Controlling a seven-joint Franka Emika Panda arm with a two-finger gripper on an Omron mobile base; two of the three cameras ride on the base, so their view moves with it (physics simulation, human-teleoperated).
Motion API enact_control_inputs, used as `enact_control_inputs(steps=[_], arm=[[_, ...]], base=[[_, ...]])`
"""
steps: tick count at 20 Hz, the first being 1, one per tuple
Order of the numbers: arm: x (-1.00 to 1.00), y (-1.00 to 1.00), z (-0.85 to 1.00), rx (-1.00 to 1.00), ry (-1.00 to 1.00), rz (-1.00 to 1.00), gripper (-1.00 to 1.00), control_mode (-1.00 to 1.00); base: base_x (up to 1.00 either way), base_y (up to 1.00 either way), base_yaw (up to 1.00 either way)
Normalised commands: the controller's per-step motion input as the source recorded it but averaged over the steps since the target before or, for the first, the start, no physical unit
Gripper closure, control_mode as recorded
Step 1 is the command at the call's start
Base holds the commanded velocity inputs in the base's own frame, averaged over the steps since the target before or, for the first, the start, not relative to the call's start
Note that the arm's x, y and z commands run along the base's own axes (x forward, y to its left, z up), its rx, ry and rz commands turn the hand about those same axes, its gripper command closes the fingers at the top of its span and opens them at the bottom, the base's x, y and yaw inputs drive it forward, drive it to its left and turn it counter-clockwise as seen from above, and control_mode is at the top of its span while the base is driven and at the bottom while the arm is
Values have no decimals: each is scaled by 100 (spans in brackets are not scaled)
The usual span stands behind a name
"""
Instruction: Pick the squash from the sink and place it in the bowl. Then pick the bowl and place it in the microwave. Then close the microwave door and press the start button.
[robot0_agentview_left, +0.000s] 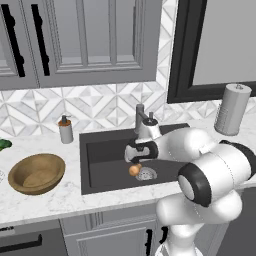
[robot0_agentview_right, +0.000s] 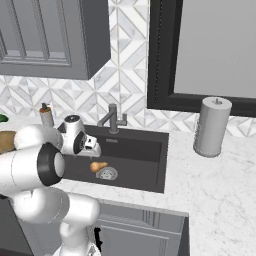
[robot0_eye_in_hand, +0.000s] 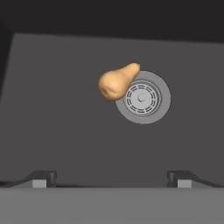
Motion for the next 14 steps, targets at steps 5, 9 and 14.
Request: enact_control_inputs(steps=[5, 9, 14], arm=[[49, 0, -16, 0, 0, 0, -100, -100], [38, 0, -31, 0, 0, 0, -100, -100], [24, 0, -43, 0, 0, 0, -100, -100]], base=[[0, 0, 0], [0, 0, 0], [0, 0, 0]])
